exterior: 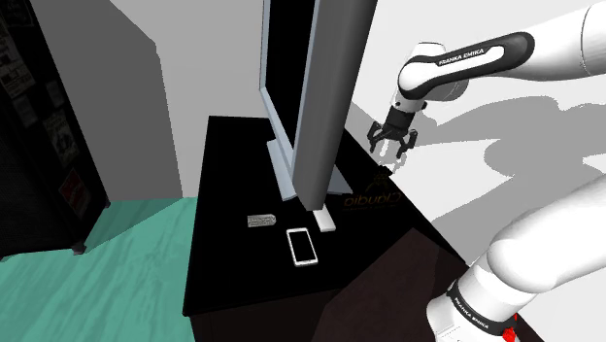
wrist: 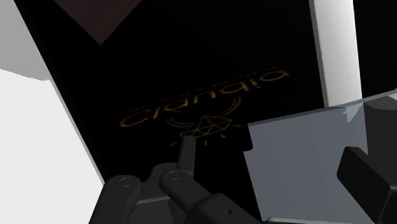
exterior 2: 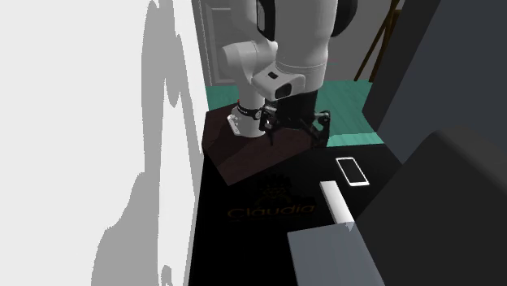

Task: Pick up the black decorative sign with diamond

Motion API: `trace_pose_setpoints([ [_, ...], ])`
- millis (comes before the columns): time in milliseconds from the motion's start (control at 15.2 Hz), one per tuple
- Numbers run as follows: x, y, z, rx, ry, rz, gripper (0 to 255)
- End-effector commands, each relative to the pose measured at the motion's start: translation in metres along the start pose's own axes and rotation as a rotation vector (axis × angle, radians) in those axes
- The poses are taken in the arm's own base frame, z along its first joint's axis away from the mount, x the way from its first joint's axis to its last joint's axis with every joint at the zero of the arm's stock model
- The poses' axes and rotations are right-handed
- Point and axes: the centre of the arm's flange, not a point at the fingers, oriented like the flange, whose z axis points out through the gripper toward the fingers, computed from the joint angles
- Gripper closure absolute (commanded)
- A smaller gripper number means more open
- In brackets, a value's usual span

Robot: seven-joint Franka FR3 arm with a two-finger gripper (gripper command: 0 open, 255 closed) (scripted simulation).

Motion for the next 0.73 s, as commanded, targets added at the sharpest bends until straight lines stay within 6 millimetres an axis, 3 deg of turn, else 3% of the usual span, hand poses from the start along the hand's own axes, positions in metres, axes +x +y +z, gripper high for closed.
trace_pose_setpoints([
  [0, 0.018, 0.004, 0.024, 0.002, -0.013, 0.074, 0],
  [198, 0.039, 0.015, 0.055, 0.007, -0.033, 0.176, 0],
  [660, 0.041, 0.016, 0.091, 0.007, -0.033, 0.176, 0],
])
